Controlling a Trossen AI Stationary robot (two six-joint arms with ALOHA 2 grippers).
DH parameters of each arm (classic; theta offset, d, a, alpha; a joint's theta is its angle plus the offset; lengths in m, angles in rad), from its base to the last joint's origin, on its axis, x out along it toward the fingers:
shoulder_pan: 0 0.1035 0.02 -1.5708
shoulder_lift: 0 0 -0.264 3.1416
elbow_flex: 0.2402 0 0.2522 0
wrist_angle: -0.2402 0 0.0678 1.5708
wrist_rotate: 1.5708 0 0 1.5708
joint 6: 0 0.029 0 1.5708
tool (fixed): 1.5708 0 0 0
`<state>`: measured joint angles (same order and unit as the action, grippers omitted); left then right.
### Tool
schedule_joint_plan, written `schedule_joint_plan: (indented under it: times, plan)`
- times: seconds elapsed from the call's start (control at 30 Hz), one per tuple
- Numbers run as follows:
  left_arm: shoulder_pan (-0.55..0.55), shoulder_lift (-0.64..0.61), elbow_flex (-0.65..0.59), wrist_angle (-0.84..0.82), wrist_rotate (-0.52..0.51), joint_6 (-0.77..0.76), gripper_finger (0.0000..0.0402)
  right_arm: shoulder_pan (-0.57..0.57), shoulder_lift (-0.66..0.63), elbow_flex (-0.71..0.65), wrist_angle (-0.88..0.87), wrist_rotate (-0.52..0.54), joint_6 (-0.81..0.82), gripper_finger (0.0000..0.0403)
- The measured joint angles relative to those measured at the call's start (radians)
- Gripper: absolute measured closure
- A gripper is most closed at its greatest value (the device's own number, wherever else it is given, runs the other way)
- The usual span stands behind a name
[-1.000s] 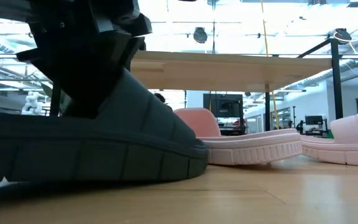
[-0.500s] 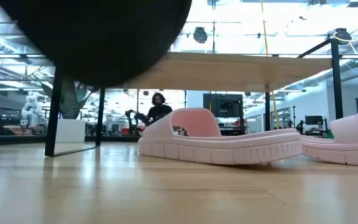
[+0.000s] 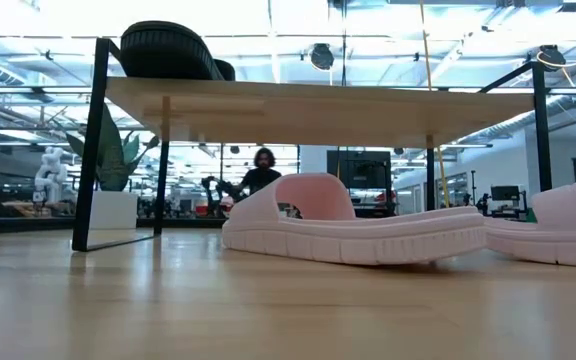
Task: Pick and place slides into the shelf
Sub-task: Put the black slipper on the shelf
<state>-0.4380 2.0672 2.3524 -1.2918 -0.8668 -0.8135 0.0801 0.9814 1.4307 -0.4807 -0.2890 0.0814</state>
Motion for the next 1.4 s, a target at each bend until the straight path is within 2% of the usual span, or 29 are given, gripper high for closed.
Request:
schedule_joint_plan:
  times: [0.13, 0.33, 0.53, 0.63, 0.73, 0.9, 1.17, 1.4]
  plan:
    - [0.129, 0.019, 0.000, 0.013, 0.004, 0.114, 0.0401, 0.000, -0.001, 0.000, 0.011, 0.000, 0.004, 0.0220]
    - [0.259, 0.075, 0.000, -0.040, 0.176, 0.222, 0.0401, 0.000, -0.002, 0.000, 0.012, 0.000, 0.023, 0.0220]
    - [0.262, 0.091, -0.005, -0.281, 0.182, 0.116, 0.0401, 0.000, -0.002, 0.000, 0.009, 0.000, 0.011, 0.0220]
    - [0.240, 0.091, -0.008, -0.266, 0.181, 0.163, 0.0401, 0.000, -0.002, 0.000, 0.010, 0.008, -0.030, 0.0220]
    - [0.225, 0.096, -0.008, -0.285, 0.132, 0.177, 0.0401, 0.000, -0.002, 0.000, 0.012, 0.054, -0.059, 0.0220]
    - [0.229, 0.112, -0.008, -0.280, 0.140, 0.217, 0.0401, 0.000, -0.002, 0.000, 0.012, 0.108, -0.070, 0.0220]
    - [0.255, 0.151, -0.008, -0.278, 0.153, 0.286, 0.0402, 0.000, -0.002, 0.000, 0.012, 0.106, -0.071, 0.0220]
    - [0.260, 0.152, -0.008, -0.278, 0.143, 0.266, 0.0402, 0.000, -0.002, 0.000, 0.012, 0.106, -0.075, 0.0220]
